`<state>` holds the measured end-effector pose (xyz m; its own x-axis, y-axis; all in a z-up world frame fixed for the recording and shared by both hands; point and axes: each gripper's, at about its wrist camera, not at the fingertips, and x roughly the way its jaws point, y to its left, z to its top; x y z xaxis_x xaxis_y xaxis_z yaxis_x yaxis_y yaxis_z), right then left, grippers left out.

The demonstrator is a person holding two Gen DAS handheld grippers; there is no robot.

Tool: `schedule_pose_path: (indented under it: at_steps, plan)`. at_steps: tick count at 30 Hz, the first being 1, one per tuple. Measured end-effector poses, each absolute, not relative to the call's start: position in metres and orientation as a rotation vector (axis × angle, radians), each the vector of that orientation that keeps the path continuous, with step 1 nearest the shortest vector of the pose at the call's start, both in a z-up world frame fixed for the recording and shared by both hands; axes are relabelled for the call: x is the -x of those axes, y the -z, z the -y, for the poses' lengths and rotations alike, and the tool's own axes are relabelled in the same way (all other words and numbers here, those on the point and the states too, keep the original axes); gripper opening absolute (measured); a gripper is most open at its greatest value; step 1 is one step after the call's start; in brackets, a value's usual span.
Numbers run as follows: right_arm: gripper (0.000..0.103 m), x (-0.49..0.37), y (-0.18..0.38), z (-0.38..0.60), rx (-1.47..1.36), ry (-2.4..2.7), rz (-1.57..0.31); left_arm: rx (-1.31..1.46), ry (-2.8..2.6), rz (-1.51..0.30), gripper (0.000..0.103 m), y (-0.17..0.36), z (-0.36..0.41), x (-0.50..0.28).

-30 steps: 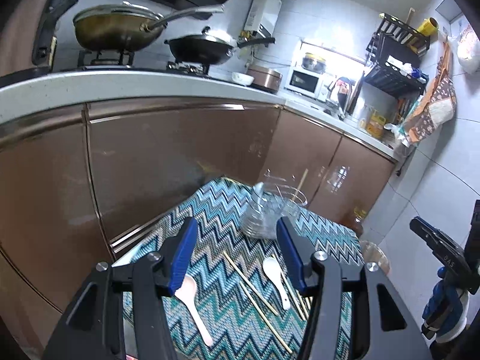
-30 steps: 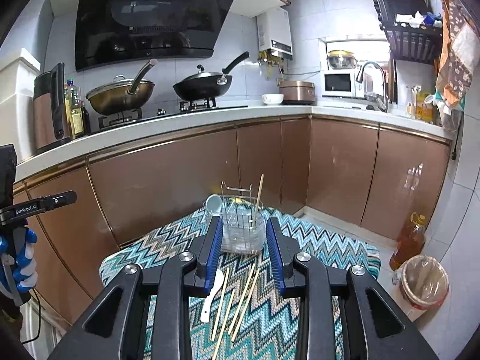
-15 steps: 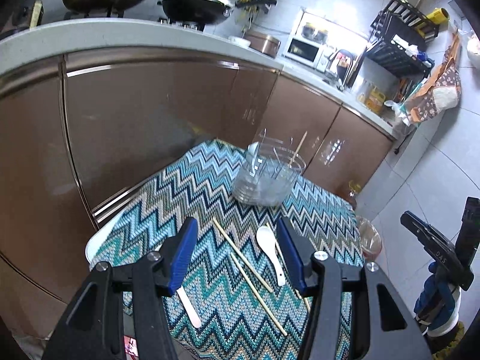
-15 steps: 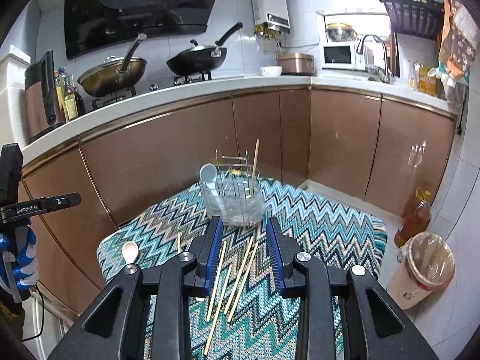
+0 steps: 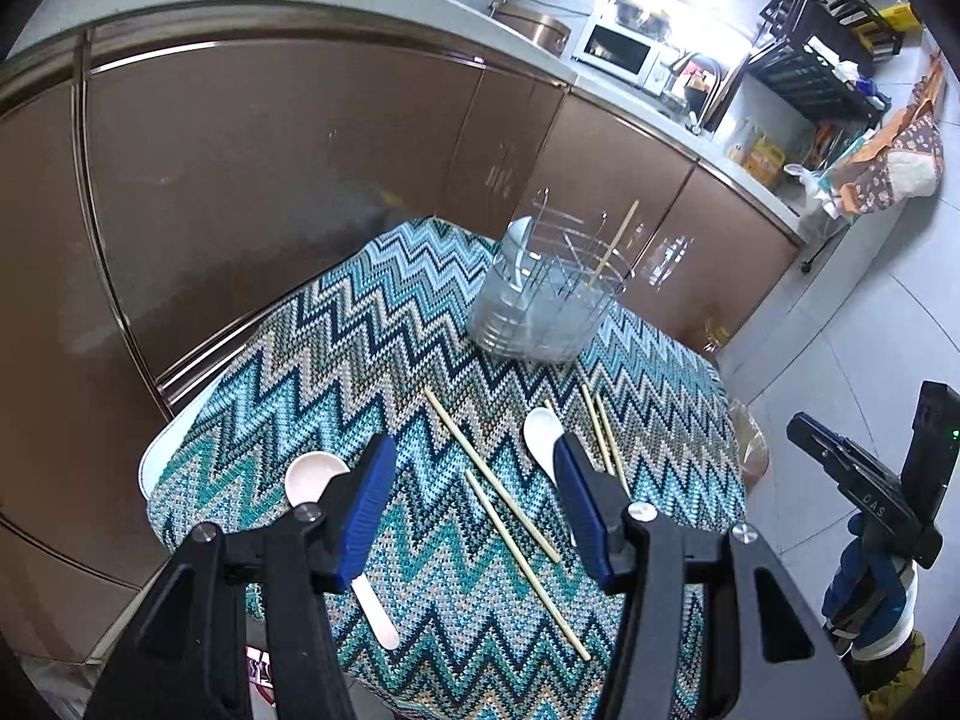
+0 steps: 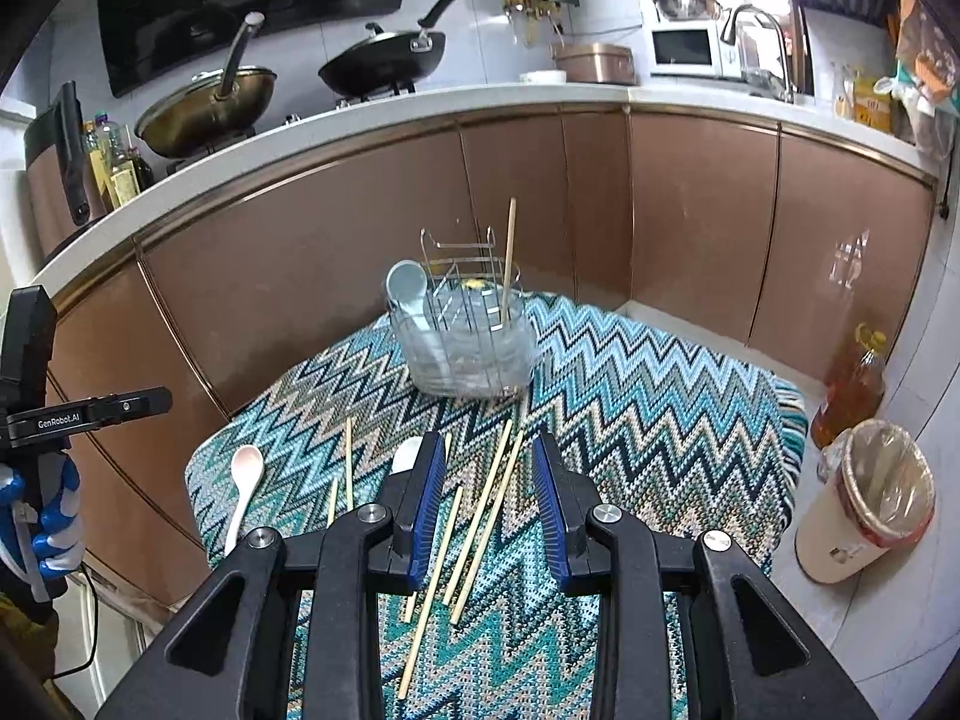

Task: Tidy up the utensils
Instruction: 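Withdraw both open tools from the holder back over the loose utensils, then grasp a wooden chopstick with left tool while right tool grasps another chopstick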

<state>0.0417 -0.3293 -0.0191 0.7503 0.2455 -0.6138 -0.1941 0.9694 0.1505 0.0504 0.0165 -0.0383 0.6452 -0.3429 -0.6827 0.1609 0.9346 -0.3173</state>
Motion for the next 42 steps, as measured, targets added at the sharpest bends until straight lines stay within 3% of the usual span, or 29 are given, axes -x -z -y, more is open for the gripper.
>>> schedule_pose_path:
  at_steps: [42]
  plan:
    - [0.030,-0.146,0.106,0.326,-0.140,-0.342,-1.004,0.332,0.285,-1.121,0.052,0.121,0.000,-0.140]
